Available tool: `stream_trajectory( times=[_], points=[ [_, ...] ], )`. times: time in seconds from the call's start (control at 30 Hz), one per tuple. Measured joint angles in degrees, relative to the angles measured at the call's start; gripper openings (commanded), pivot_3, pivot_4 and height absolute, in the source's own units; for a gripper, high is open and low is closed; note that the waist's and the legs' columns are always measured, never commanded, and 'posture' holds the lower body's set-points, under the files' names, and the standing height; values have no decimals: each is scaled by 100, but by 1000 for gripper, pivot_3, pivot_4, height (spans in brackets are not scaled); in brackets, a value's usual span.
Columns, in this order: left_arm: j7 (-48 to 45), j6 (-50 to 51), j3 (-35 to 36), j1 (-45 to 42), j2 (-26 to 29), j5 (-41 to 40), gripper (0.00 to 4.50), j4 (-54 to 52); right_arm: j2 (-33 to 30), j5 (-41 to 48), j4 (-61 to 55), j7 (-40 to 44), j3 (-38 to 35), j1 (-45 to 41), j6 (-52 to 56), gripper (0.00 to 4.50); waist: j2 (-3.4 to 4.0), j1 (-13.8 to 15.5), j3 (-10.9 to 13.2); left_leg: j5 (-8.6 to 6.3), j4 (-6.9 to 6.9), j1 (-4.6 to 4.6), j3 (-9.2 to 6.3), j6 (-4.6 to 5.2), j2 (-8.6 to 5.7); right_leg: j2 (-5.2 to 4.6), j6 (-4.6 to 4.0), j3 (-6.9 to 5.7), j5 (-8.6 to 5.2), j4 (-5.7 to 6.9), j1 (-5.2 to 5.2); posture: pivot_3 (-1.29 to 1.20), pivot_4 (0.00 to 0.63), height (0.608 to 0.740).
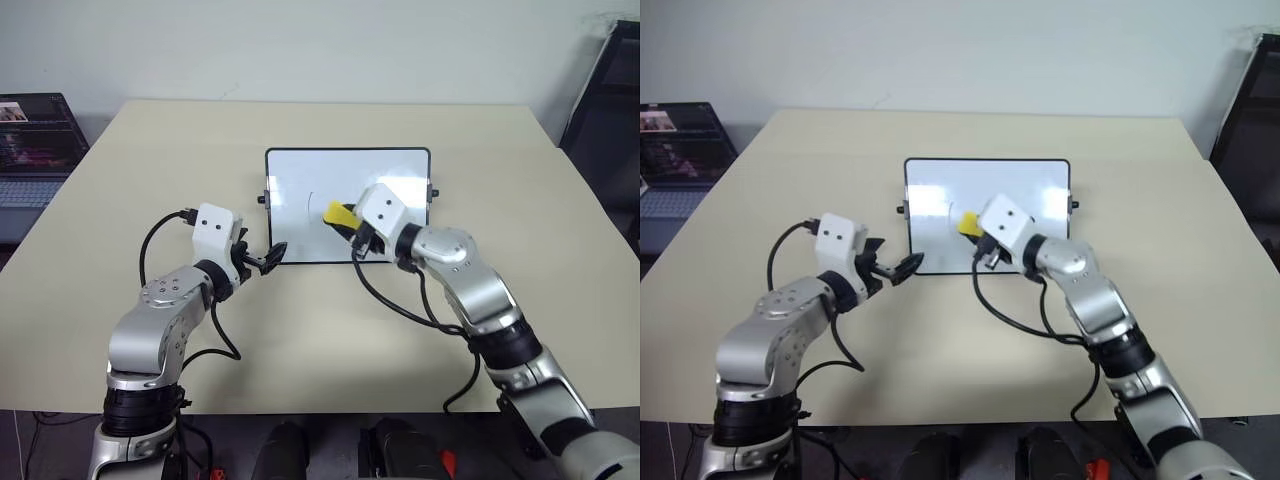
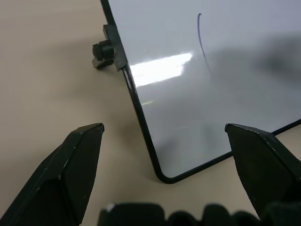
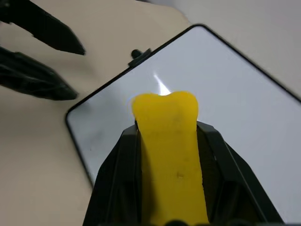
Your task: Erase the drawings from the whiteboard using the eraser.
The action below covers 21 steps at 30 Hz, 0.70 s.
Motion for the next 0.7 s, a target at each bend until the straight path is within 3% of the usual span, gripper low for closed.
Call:
stream_trajectory(
  times=[0.37,0.5,0.7],
  points=[
    [-136,-124,-212,-157,111,15,4500,189,951,-786,4136,-584,228,-2204,-1835,1180,0,-62,0,6,-3,-5,4,-11,2,-3,-1,2,0,0,-7,0,150,740],
    [-132,-158,-280,-122,107,14,4500,190,956,-977,4784,-555,274,-2303,-2159,1179,0,-52,0,2,-3,-4,7,-5,0,-4,-1,6,1,3,-8,0,150,740],
    [-132,-239,-282,-105,106,12,4500,189,708,-1106,4647,109,417,-2084,-2400,1179,0,-47,-1,-3,4,14,0,5,1,-4,-1,-1,1,14,11,0,150,740]
  ],
)
